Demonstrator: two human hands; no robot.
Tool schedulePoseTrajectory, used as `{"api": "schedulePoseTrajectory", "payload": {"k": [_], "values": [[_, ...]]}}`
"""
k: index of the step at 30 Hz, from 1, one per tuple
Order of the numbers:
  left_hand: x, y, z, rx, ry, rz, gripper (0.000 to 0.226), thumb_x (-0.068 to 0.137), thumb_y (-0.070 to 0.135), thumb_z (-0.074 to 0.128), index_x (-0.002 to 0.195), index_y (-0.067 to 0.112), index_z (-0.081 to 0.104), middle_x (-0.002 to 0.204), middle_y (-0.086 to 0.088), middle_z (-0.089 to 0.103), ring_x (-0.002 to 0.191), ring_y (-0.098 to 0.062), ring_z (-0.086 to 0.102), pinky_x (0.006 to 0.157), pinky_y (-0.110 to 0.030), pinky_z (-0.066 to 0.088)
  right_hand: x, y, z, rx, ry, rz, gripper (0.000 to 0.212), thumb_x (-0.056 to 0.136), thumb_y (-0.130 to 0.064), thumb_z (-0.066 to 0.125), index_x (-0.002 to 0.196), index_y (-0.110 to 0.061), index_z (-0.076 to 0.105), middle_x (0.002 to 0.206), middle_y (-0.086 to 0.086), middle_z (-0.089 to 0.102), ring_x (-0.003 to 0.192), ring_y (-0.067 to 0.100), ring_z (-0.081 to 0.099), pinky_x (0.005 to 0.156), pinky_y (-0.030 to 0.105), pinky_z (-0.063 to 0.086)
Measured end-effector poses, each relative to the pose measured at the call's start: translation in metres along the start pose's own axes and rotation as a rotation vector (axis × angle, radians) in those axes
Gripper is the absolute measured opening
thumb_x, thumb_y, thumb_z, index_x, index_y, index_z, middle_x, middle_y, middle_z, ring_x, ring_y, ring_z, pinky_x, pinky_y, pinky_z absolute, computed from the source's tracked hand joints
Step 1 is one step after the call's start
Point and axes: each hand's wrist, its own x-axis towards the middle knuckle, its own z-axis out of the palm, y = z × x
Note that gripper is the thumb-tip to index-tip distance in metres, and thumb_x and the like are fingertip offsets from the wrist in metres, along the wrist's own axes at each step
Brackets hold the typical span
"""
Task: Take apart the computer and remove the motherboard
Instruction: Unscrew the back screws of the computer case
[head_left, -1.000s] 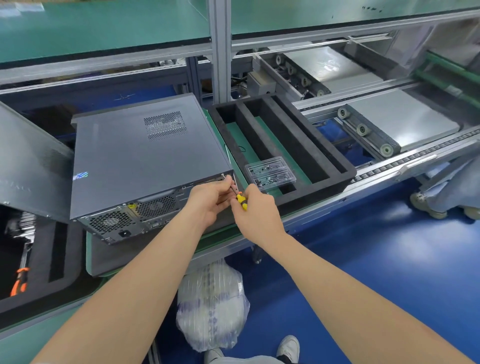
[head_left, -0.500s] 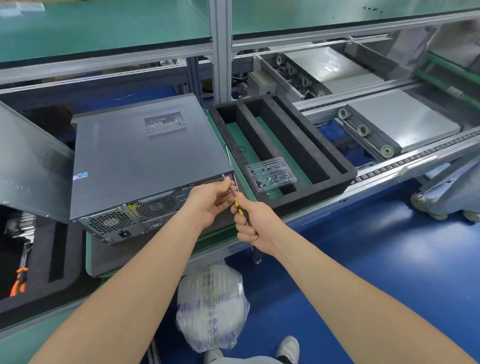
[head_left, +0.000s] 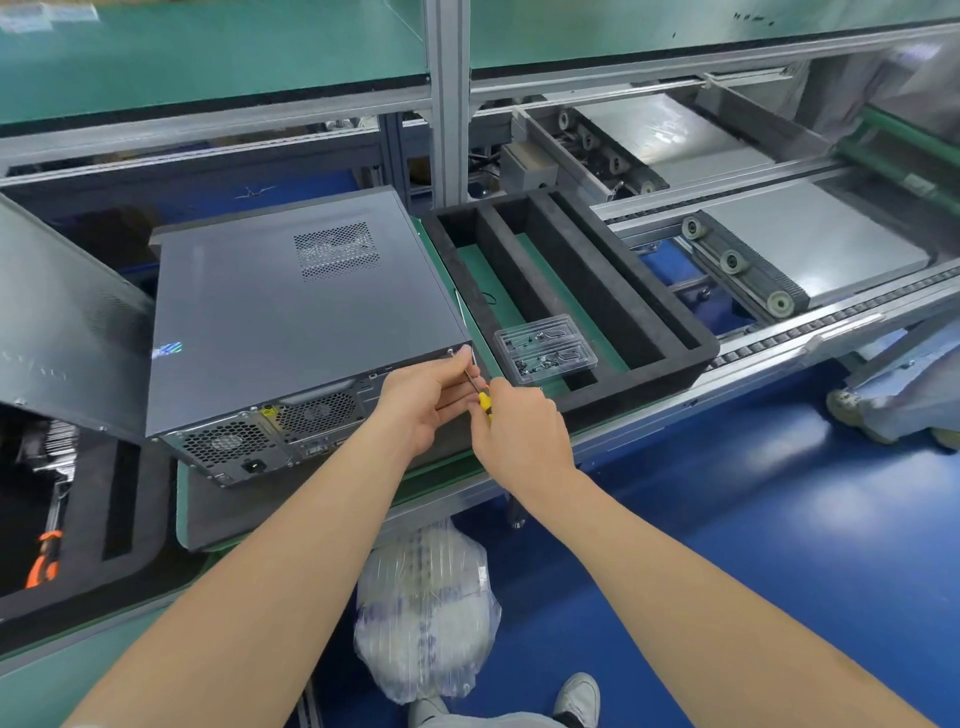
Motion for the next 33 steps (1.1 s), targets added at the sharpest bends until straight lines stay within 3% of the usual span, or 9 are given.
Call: {"api": "schedulePoseTrajectory", "payload": {"k": [4,10,14,17,21,25,27,30,33], "values": [[0.003,-0.002,0.001,0.005,0.047,0.037,0.013,0.09,0.015,0.078,0.094,0.002,0.076,0.084,-0.011,0.078,0.075,-0.019,0.077,0.062,-0.027,0.061,0.008,0.005,-0.005,0.443,-0.121,0.166,0.035,0.095,-0.042,0.065,0.077,-0.012,0.063,0.065,0.0,0.06,0.058,0.012,0.054,0.055,0.028,0.041],[0.005,-0.001,-0.001,-0.048,0.032,0.026,0.018,0.091,0.009,0.076,0.103,-0.004,0.073,0.087,-0.014,0.078,0.074,-0.021,0.077,0.06,-0.029,0.061,0.009,0.016,-0.017,1.783,-0.857,0.832,0.042,0.103,-0.048,0.053,0.099,-0.008,0.065,0.064,0.001,0.05,0.038,0.005,0.036,0.032,0.016,0.027],[0.005,-0.001,-0.002,-0.065,0.023,0.008,0.024,0.09,0.01,0.077,0.109,-0.004,0.072,0.091,-0.013,0.079,0.078,-0.02,0.078,0.061,-0.027,0.061,0.002,0.019,-0.013,2.014,-0.95,0.819,0.041,0.109,-0.04,0.045,0.096,-0.005,0.064,0.056,-0.004,0.042,0.031,0.004,0.03,0.028,0.016,0.022],[0.006,-0.001,-0.004,-0.047,0.012,0.009,0.025,0.091,0.011,0.076,0.111,-0.003,0.072,0.094,-0.013,0.079,0.082,-0.022,0.078,0.062,-0.028,0.061,0.004,0.013,-0.011,1.881,-0.816,0.785,0.038,0.109,-0.038,0.046,0.09,-0.007,0.06,0.056,-0.003,0.042,0.032,0.005,0.027,0.03,0.017,0.019],[0.005,-0.001,-0.004,-0.053,-0.011,0.005,0.022,0.092,0.01,0.075,0.109,-0.003,0.072,0.095,-0.014,0.079,0.085,-0.023,0.078,0.066,-0.03,0.062,0.003,0.009,-0.009,1.412,-0.574,0.637,0.037,0.108,-0.036,0.05,0.091,-0.005,0.061,0.061,0.004,0.049,0.038,0.01,0.03,0.035,0.022,0.022],[0.004,-0.001,-0.002,-0.061,-0.014,-0.001,0.02,0.095,0.009,0.071,0.111,-0.002,0.072,0.096,-0.015,0.079,0.085,-0.023,0.078,0.066,-0.03,0.062,0.001,0.003,-0.011,0.787,-0.257,0.35,0.034,0.1,-0.032,0.059,0.08,-0.006,0.067,0.058,0.008,0.065,0.04,0.019,0.053,0.044,0.025,0.041],[0.003,0.0,0.0,-0.06,-0.006,0.0,0.018,0.096,0.009,0.069,0.111,-0.002,0.072,0.095,-0.014,0.079,0.084,-0.023,0.078,0.065,-0.03,0.062,0.0,0.002,-0.01,0.511,-0.12,0.195,0.031,0.097,-0.034,0.062,0.076,-0.012,0.065,0.063,0.003,0.066,0.058,0.021,0.063,0.056,0.029,0.048],[0.001,-0.001,0.002,-0.082,0.015,-0.002,0.016,0.096,0.009,0.069,0.108,-0.001,0.072,0.095,-0.016,0.079,0.083,-0.024,0.078,0.066,-0.03,0.062,-0.001,-0.001,-0.006,0.242,-0.035,0.094,0.02,0.099,-0.037,0.063,0.102,-0.017,0.067,0.087,0.001,0.068,0.084,0.023,0.064,0.072,0.036,0.054],[0.001,-0.003,0.004,-0.131,0.024,-0.01,0.014,0.092,0.011,0.076,0.1,0.0,0.073,0.089,-0.013,0.078,0.08,-0.022,0.077,0.067,-0.029,0.062,-0.002,-0.005,-0.002,0.044,0.013,0.021,0.023,0.101,-0.035,0.06,0.12,-0.022,0.059,0.101,0.005,0.071,0.09,0.029,0.069,0.078,0.044,0.059]]}}
